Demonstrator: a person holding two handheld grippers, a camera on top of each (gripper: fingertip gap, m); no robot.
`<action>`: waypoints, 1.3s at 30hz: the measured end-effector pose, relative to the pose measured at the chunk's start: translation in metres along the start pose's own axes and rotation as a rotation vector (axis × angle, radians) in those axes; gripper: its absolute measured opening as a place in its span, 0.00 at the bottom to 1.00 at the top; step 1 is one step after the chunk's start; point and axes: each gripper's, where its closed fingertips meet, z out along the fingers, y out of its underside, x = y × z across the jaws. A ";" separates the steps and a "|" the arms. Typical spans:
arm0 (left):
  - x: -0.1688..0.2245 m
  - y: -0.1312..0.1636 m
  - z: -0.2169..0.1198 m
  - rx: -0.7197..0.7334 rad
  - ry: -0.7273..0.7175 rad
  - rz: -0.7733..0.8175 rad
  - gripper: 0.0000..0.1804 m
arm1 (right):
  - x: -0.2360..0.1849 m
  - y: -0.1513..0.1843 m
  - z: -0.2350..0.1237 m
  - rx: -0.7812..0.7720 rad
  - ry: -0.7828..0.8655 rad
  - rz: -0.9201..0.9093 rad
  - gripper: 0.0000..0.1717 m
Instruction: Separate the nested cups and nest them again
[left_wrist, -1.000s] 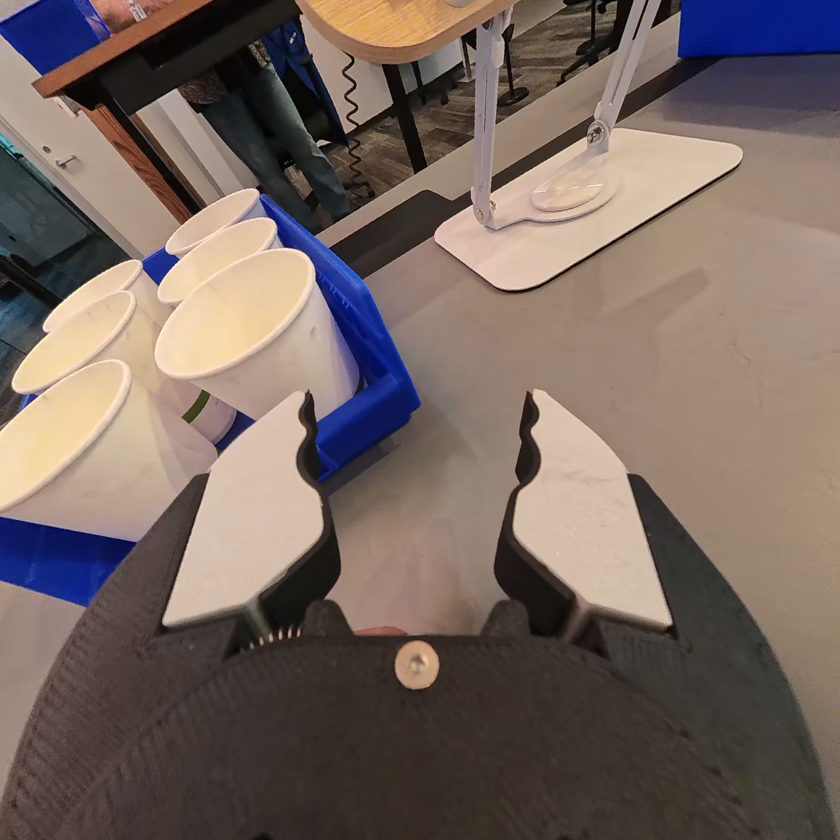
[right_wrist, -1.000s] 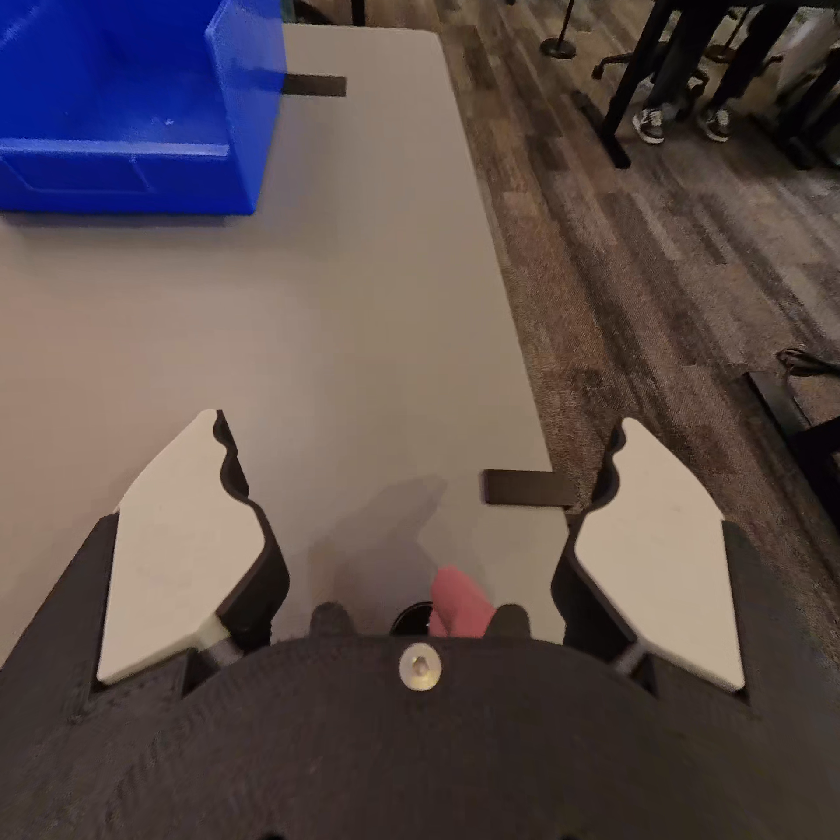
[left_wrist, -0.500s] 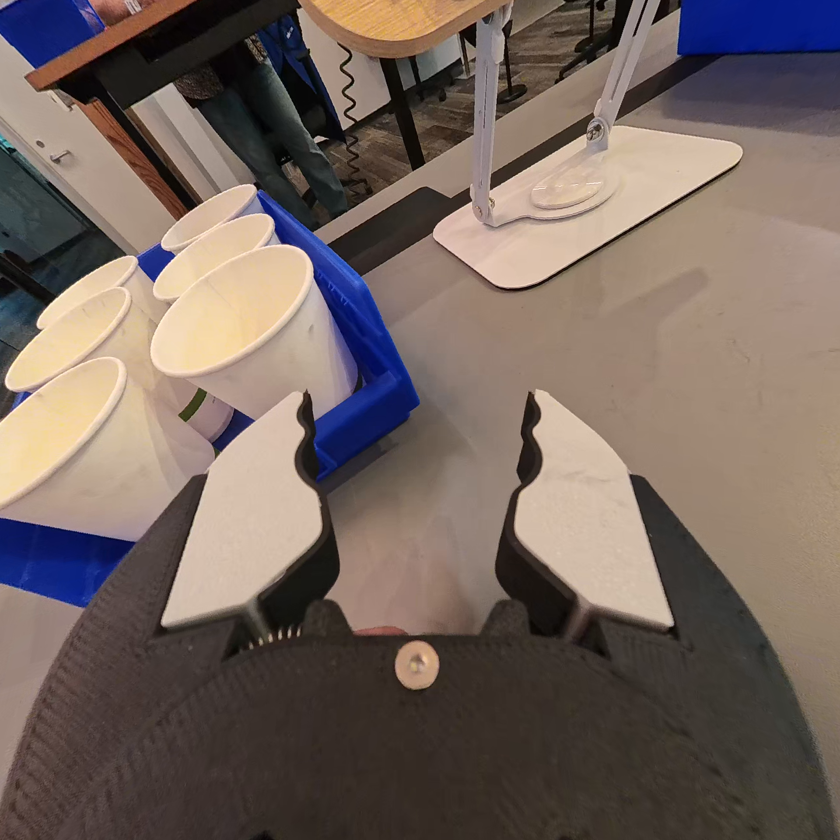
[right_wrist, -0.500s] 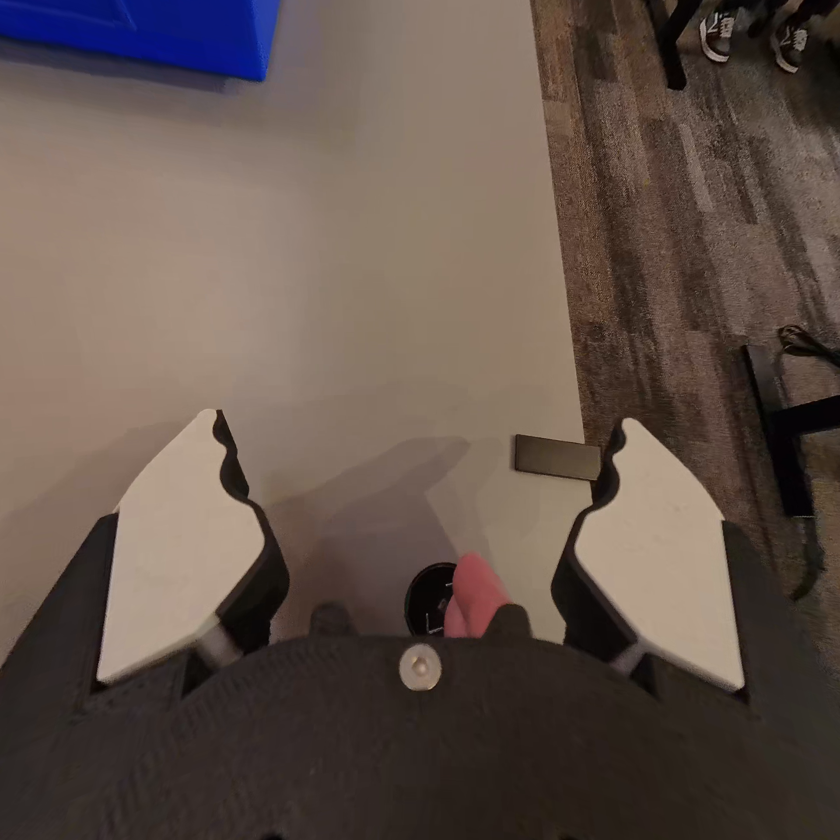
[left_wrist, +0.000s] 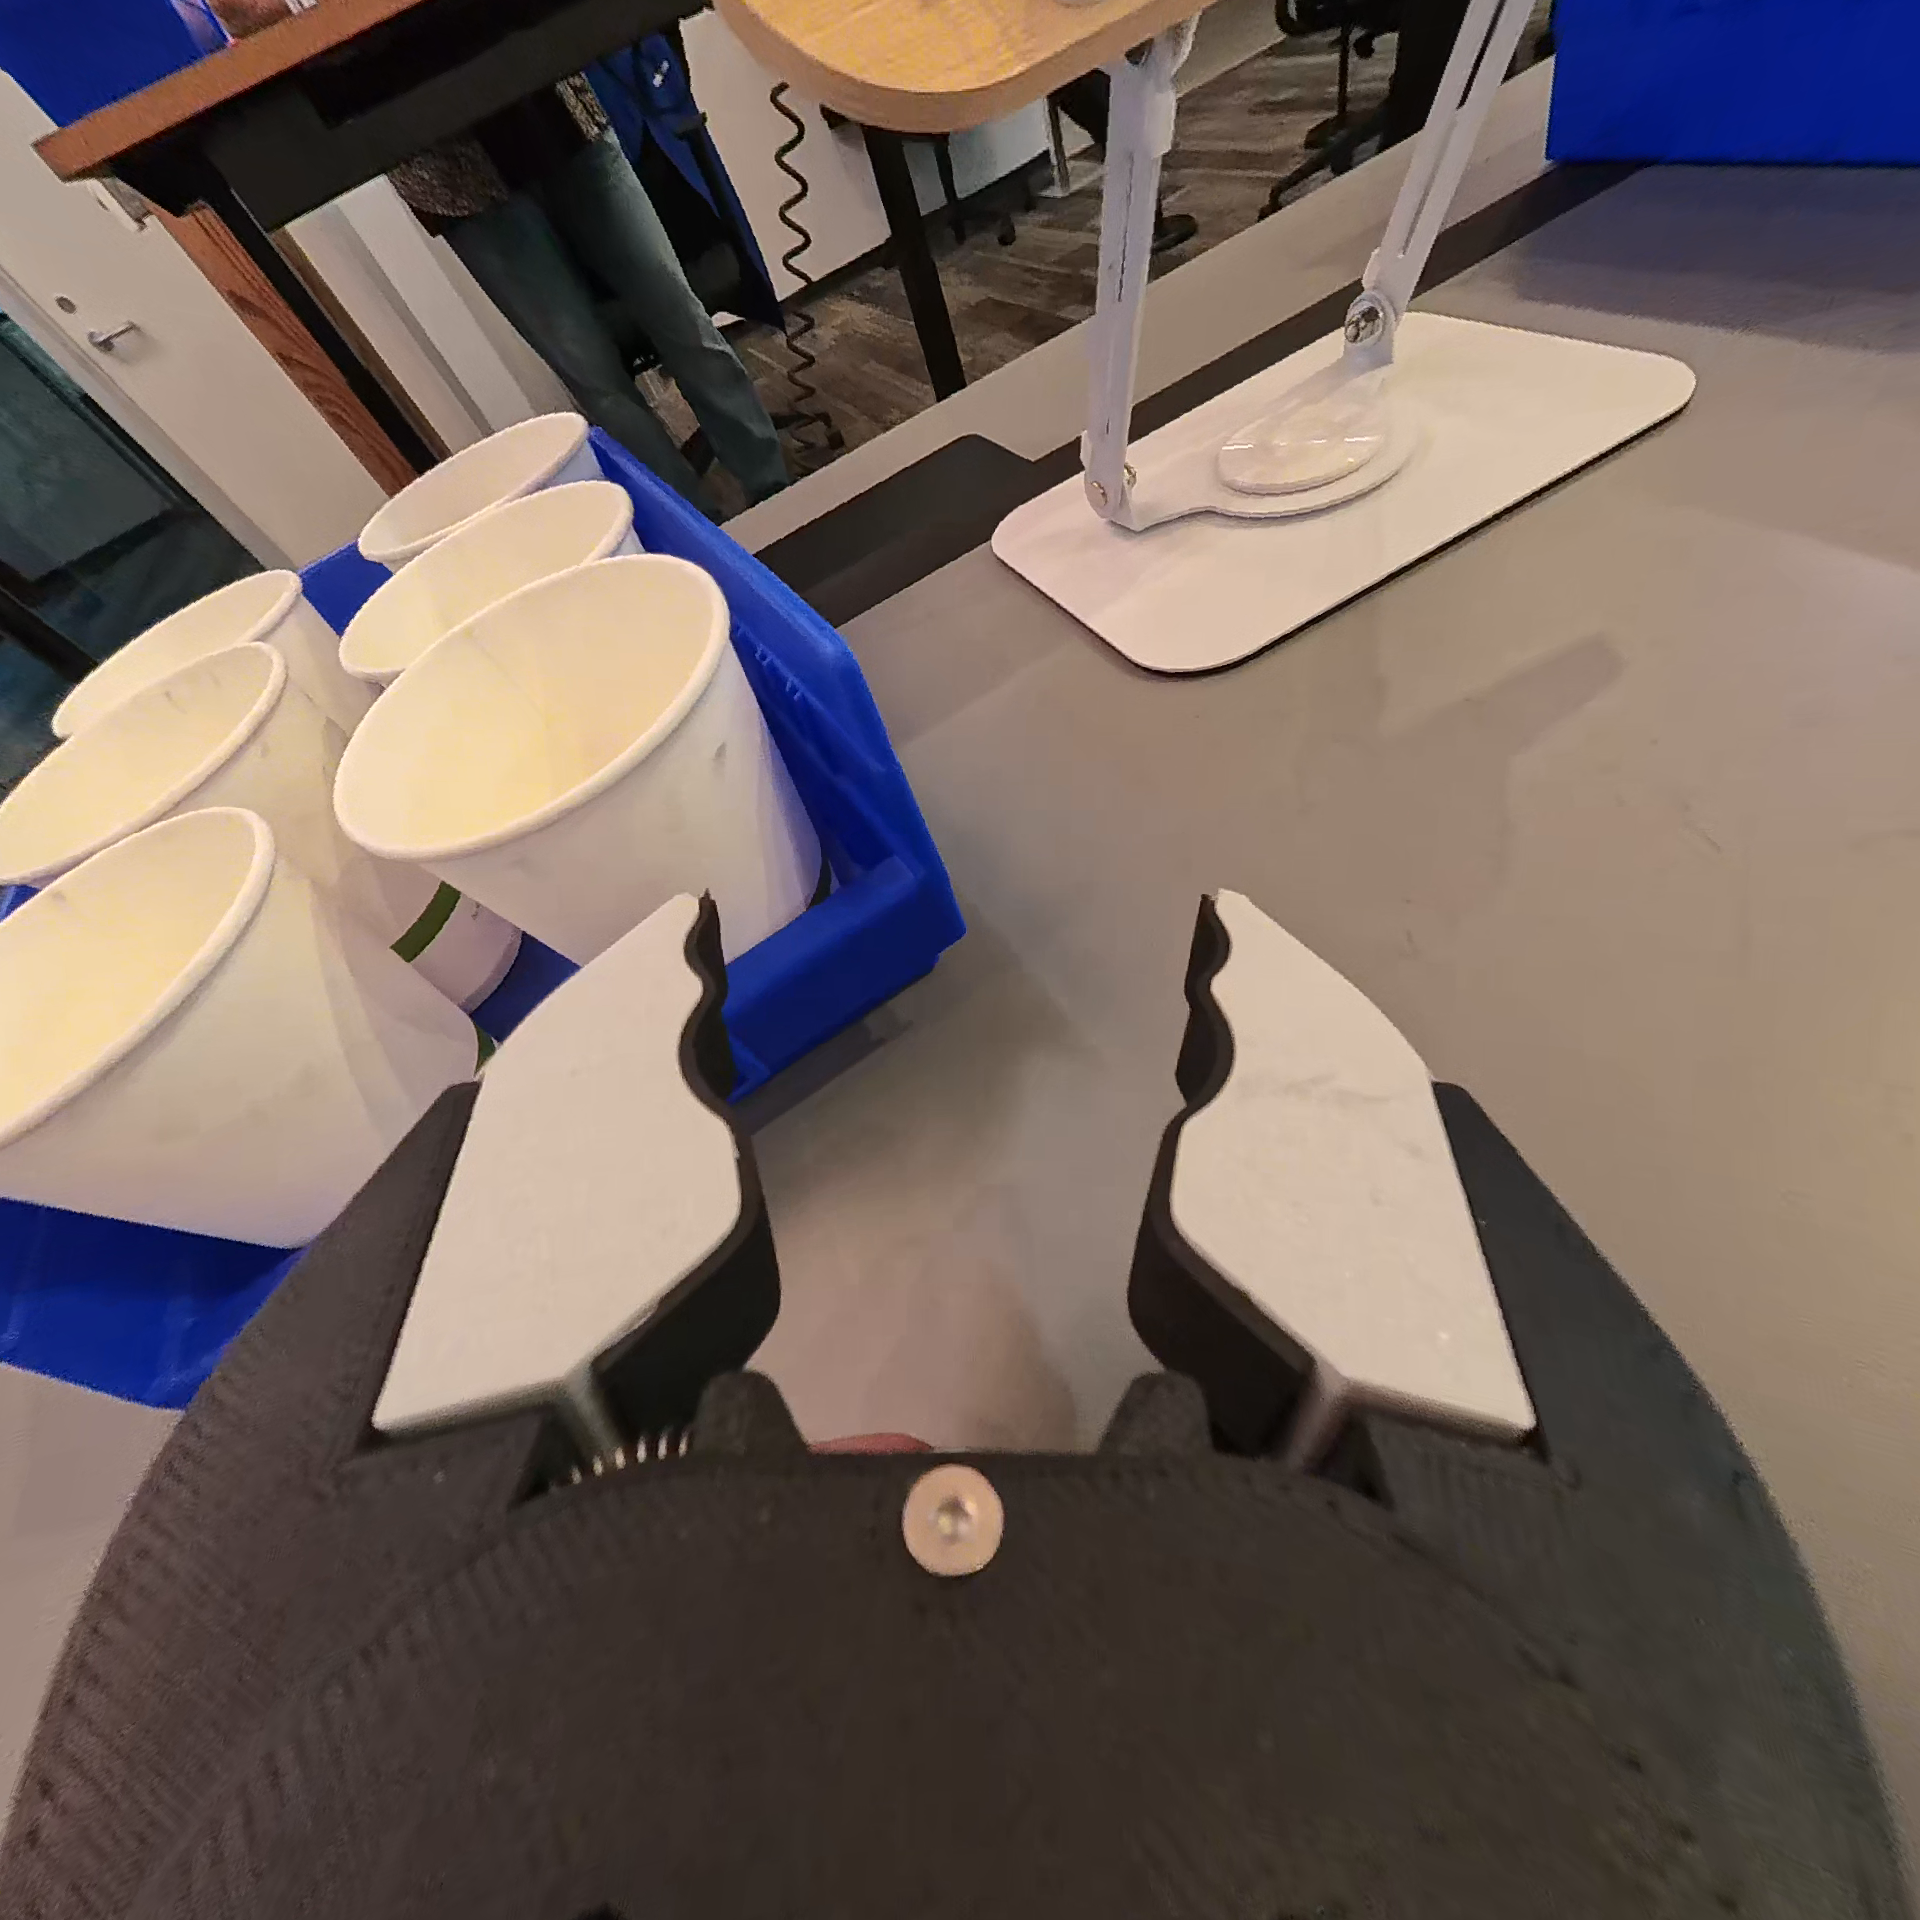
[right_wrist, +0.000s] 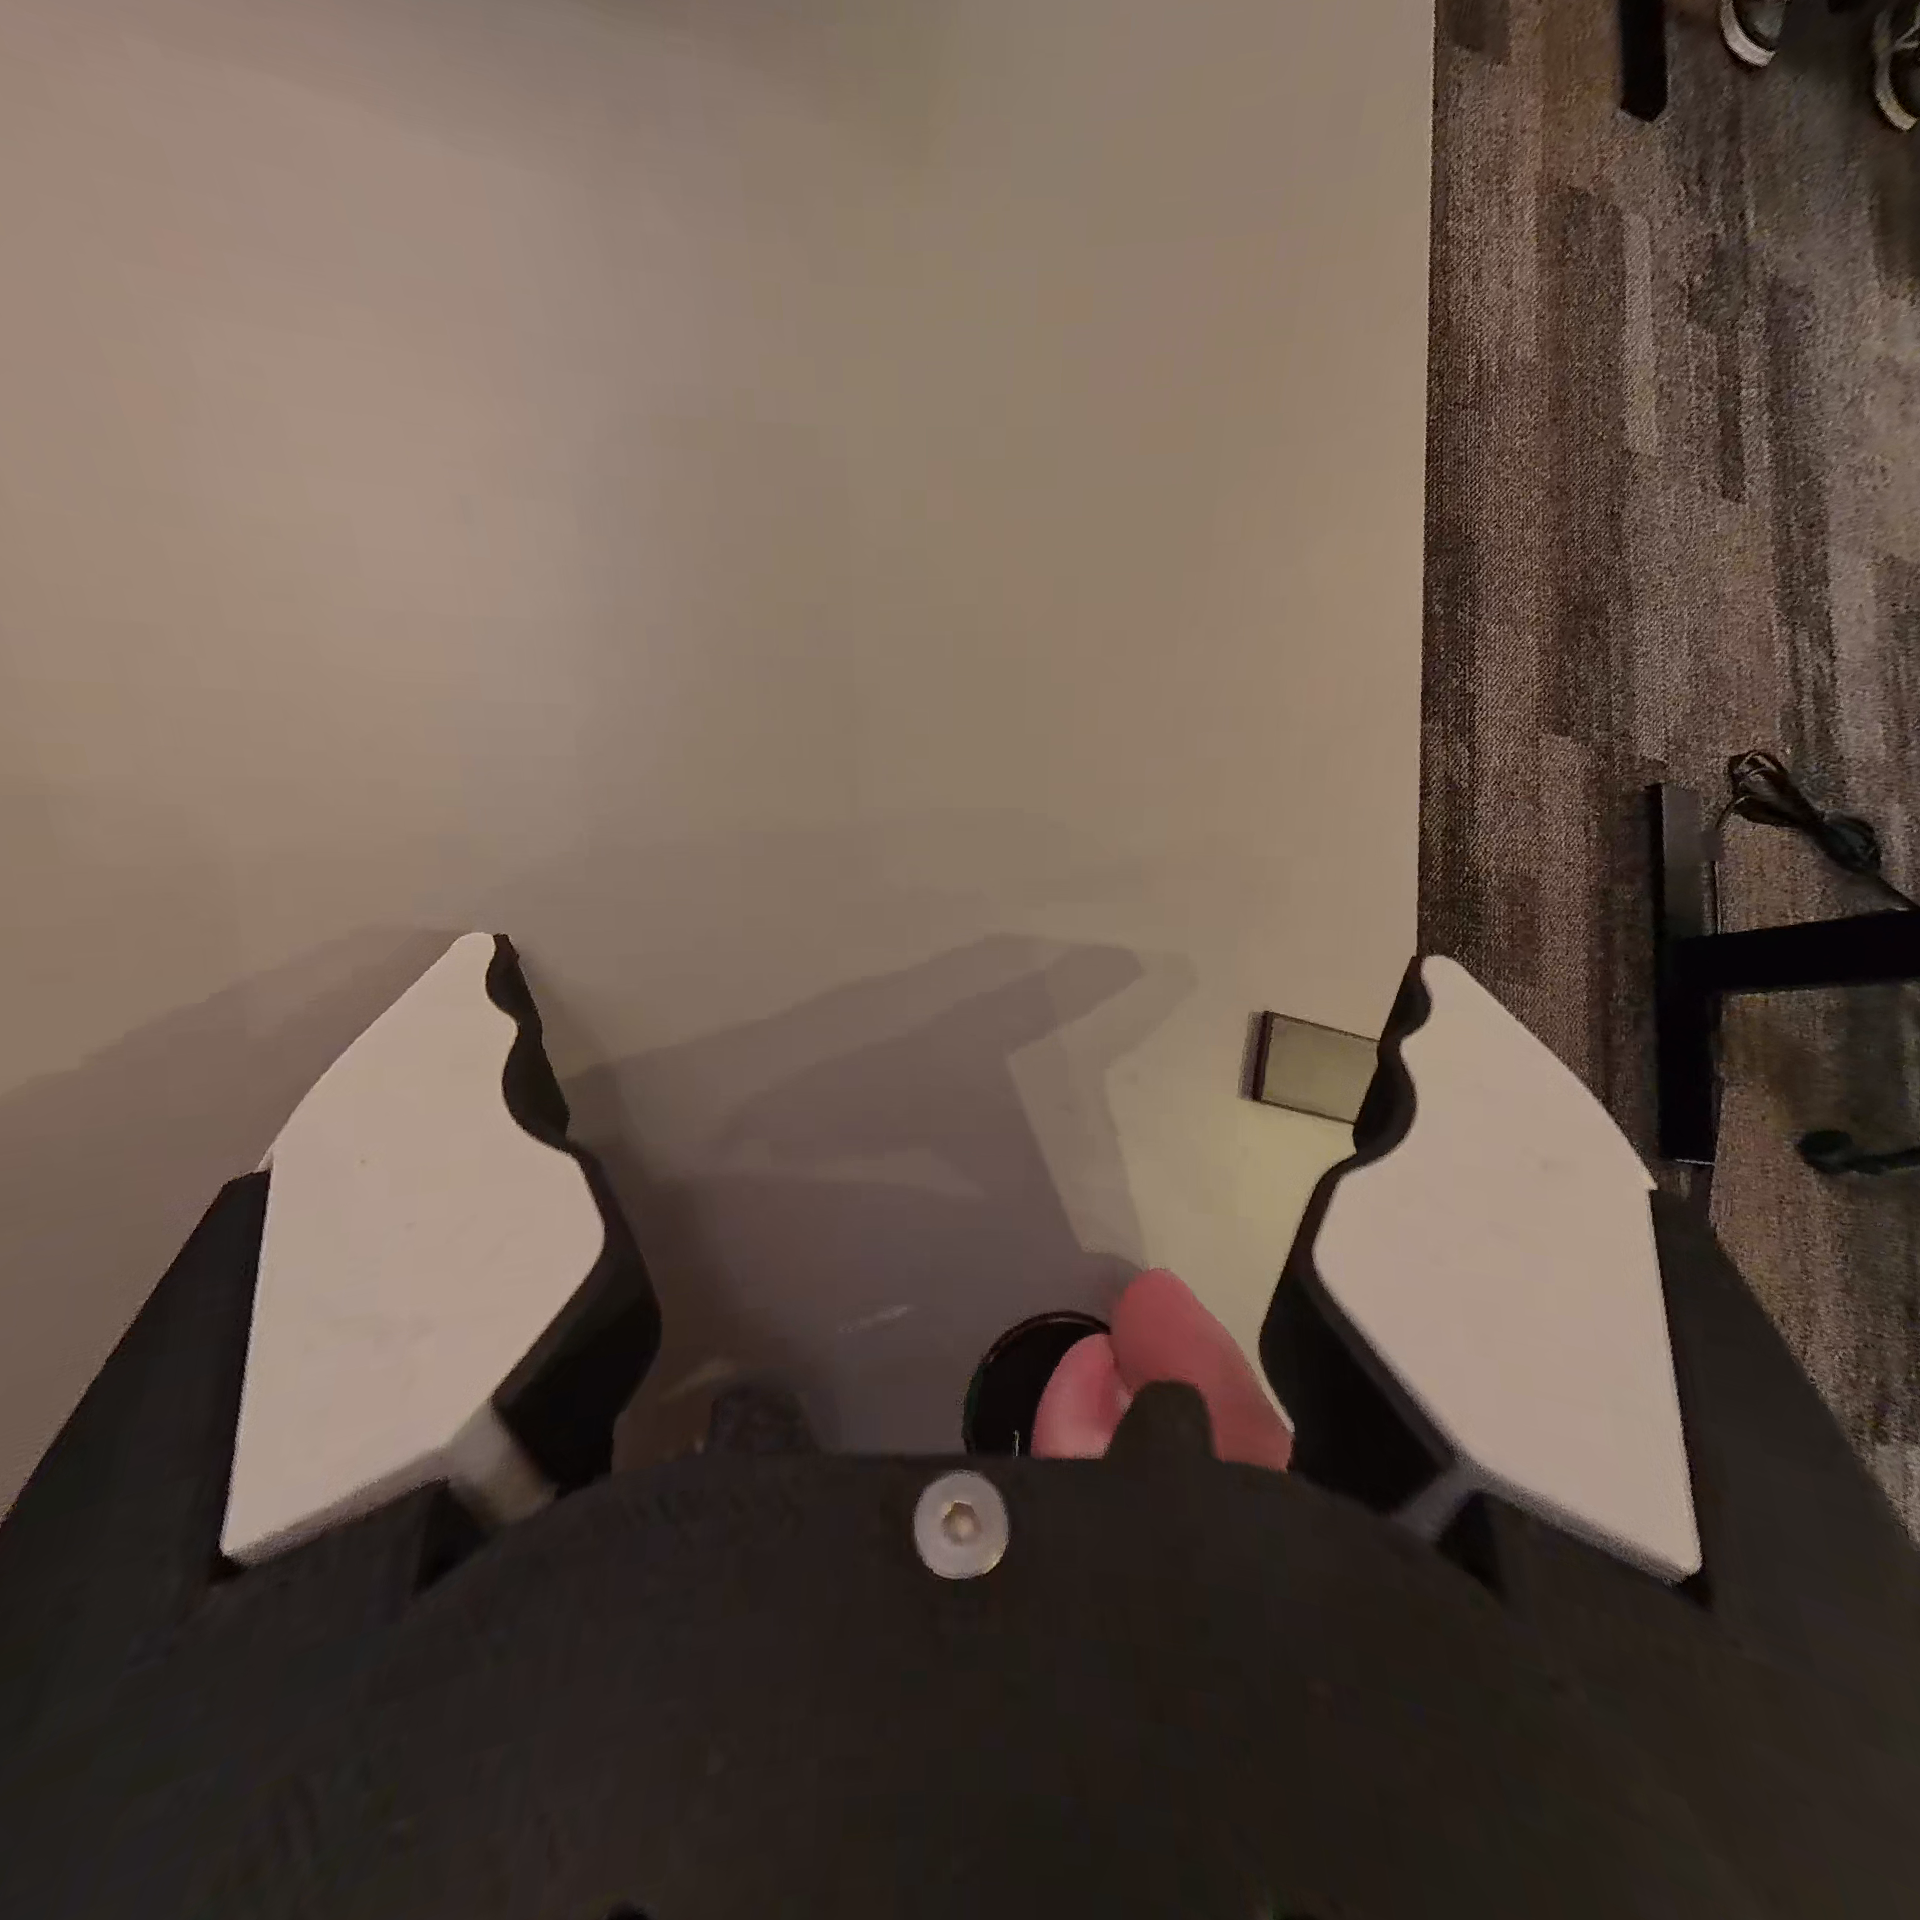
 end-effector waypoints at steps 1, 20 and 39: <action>0.001 0.000 0.001 -0.002 0.001 0.001 0.47 | 0.000 0.001 0.001 -0.005 -0.003 0.002 0.86; 0.004 0.003 0.005 -0.010 -0.011 0.026 0.48 | -0.020 0.005 -0.007 0.007 0.021 -0.025 0.86; 0.005 -0.002 0.006 -0.016 0.033 -0.015 0.49 | -0.007 -0.013 -0.016 0.067 -0.010 0.136 0.86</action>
